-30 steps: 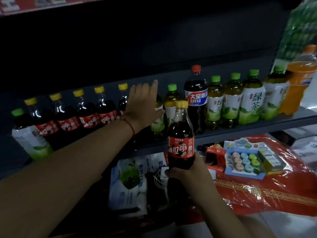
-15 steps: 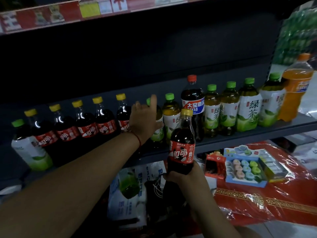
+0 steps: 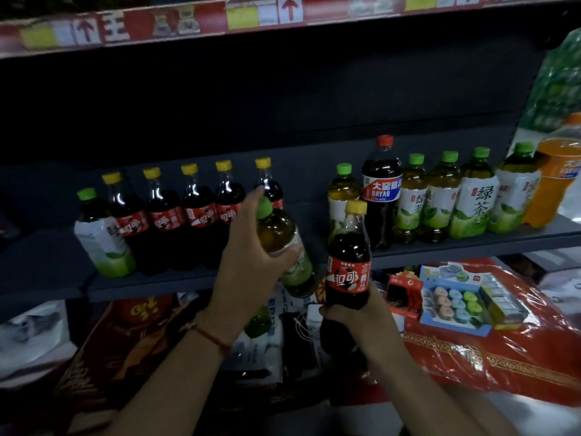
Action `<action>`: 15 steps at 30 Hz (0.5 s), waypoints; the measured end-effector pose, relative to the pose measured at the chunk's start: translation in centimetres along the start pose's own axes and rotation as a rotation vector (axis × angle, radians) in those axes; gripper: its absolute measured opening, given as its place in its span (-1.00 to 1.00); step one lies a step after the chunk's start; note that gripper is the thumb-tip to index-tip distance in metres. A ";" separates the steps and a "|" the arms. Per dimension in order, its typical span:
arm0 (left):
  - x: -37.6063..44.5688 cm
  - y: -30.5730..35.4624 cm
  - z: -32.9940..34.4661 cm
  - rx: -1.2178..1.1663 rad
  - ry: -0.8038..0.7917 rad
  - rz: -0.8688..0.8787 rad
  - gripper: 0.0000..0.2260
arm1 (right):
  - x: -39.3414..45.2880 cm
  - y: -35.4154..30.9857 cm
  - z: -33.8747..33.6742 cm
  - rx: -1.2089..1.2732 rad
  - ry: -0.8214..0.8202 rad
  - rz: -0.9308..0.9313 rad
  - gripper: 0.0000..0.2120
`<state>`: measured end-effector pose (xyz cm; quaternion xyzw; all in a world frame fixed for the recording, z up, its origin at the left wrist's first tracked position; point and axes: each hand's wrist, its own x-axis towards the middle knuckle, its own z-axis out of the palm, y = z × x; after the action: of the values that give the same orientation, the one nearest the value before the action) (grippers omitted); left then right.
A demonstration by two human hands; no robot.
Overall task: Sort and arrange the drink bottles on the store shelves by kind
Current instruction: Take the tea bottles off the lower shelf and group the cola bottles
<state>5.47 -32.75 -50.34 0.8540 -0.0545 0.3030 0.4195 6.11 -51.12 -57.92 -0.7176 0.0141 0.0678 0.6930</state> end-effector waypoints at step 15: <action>-6.8 -5.8 -9.2 -0.339 0.276 -0.206 -0.15 | 7.7 -5.2 5.8 -0.200 0.068 -0.193 -0.50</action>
<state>-2.36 -23.21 -53.79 0.7230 0.0407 0.3587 0.5890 13.88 -44.53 -53.83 -0.7829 -0.0384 -0.0227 0.6205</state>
